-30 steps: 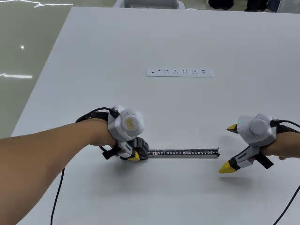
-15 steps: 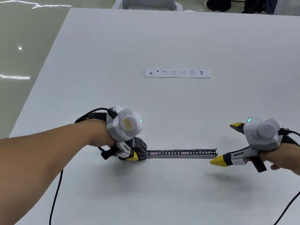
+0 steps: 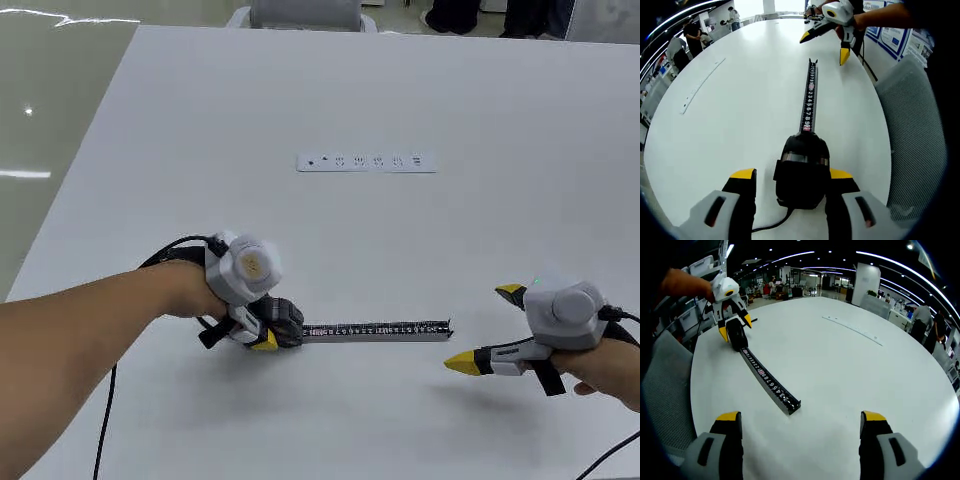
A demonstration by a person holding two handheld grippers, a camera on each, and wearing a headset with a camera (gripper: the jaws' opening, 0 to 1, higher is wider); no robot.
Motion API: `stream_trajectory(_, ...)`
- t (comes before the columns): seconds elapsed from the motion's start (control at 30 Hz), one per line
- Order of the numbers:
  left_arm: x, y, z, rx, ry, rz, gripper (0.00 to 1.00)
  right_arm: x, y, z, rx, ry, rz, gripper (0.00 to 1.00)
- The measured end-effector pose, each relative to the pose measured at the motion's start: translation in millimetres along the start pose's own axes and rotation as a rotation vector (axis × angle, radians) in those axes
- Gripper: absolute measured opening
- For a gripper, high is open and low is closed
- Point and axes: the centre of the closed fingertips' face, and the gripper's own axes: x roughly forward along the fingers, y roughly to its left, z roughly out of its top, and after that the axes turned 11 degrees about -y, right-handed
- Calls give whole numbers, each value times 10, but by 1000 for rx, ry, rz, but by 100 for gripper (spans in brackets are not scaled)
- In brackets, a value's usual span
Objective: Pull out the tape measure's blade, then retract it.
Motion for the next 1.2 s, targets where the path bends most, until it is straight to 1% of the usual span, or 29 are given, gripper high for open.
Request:
stream_trajectory(0.07,-76,37,-28,-46,-15,20,56,2,-12,-12,11,5,-4,100)
stream_trajectory(0.1,-108,46,-43,-51,-17,23,56,1,-8,-15,16,5,-3,100)
stream_trajectory(0.2,-165,61,-153,-61,-12,36,59,-6,4,-25,30,6,-7,100)
stream_trajectory(0.23,-180,62,-201,-72,-9,43,61,-8,2,-28,33,7,-12,100)
stream_trajectory(0.27,-195,59,-222,-83,-12,48,62,-7,-5,-37,36,7,-13,100)
stream_trajectory(0.33,-230,62,-231,-129,-39,73,66,-5,-19,-48,37,6,-14,100)
stream_trajectory(0.4,-260,66,-187,-189,-85,94,70,-12,-21,-47,41,5,-17,100)
stream_trajectory(0.43,-278,76,-169,-198,-100,107,73,-14,-22,-45,42,3,-19,100)
stream_trajectory(0.53,-357,74,-174,-207,-123,136,78,-25,-12,-48,42,-9,-33,100)
stream_trajectory(0.6,-409,65,-161,-222,-164,155,77,-34,-5,-63,46,-14,-45,100)
stream_trajectory(0.63,-443,65,-164,-242,-184,174,77,-40,7,-75,62,-19,-53,100)
stream_trajectory(0.67,-462,63,-183,-254,-191,182,79,-51,27,-75,73,-25,-60,100)
stream_trajectory(0.73,-497,82,-281,-286,-193,212,85,-61,81,-89,84,-34,-74,100)
stream_trajectory(0.8,-541,73,-333,-304,-202,235,91,-78,132,-85,76,-40,-80,100)
stream_trajectory(0.83,-572,72,-382,-313,-206,244,92,-95,139,-91,73,-39,-93,100)
stream_trajectory(0.9,-626,53,-464,-319,-205,270,92,-120,154,-96,103,-49,-100,100)
stream_trajectory(0.97,-682,33,-534,-310,-208,298,93,-149,164,-110,111,-52,-103,100)
stream_trajectory(1.0,-704,23,-556,-318,-215,308,94,-162,167,-113,111,-54,-105,100)
stream_trajectory(1.03,-720,10,-568,-333,-226,315,94,-175,168,-115,112,-55,-107,100)
stream_trajectory(1.07,-746,-10,-589,-365,-245,329,95,-194,174,-116,117,-61,-109,100)
stream_trajectory(1.1,-769,-19,-604,-382,-256,343,96,-208,174,-98,119,-73,-115,100)
stream_trajectory(1.13,-799,-39,-629,-415,-271,360,97,-231,179,-72,118,-82,-122,100)
stream_trajectory(1.17,-823,4,-658,-439,-288,375,97,-243,180,-64,119,-85,-126,100)
stream_trajectory(1.2,-848,-6,-665,-449,-311,386,99,-259,178,-52,121,-91,-133,100)
